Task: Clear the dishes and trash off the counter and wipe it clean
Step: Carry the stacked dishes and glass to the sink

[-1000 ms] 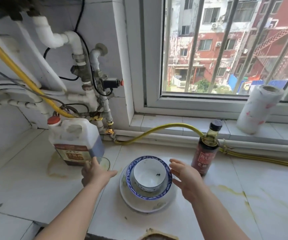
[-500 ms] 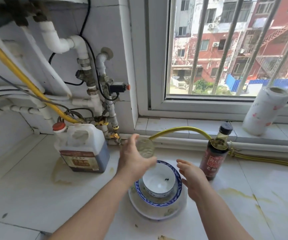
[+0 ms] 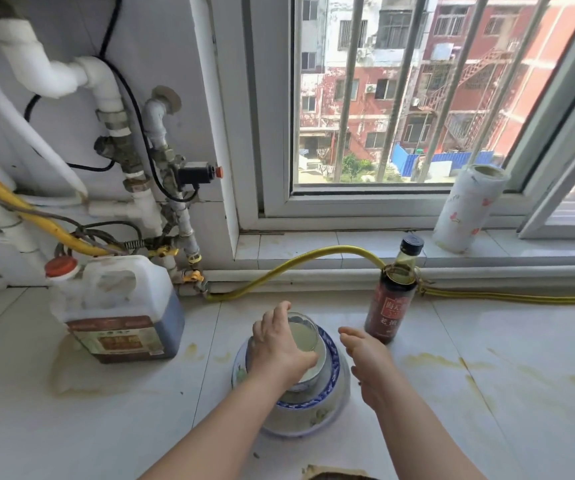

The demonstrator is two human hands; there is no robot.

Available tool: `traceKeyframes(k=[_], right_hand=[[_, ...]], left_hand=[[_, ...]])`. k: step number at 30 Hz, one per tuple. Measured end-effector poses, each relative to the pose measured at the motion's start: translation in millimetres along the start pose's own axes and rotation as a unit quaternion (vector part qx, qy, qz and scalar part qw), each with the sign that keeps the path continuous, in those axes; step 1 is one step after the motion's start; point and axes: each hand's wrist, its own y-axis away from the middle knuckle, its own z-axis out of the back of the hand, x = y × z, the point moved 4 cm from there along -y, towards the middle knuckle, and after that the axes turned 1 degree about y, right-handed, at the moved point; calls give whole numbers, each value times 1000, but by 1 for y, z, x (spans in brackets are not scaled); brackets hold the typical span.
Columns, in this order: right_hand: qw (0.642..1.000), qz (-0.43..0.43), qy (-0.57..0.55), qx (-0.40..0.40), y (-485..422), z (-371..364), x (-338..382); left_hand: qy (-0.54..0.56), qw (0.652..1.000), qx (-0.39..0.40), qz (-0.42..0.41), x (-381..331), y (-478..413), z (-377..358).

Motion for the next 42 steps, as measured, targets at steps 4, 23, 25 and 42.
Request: traceKeyframes(k=[4,23,25,42], right_hand=[[1000,-11,-11,-14,1,-3,-4],[997,-54,14,-46,-1,-27,-33],[998,-51,14,-47,-6,-28,-39],[998,-33,-28,-35,20,-38,-43]], left_hand=[[-15,1000,6,-23,-2,2,-3],[425,851,14,306,88,-5,-18],[441,842,12,310,89,-6,-18],[478,813,-92,319,91,41,-2]])
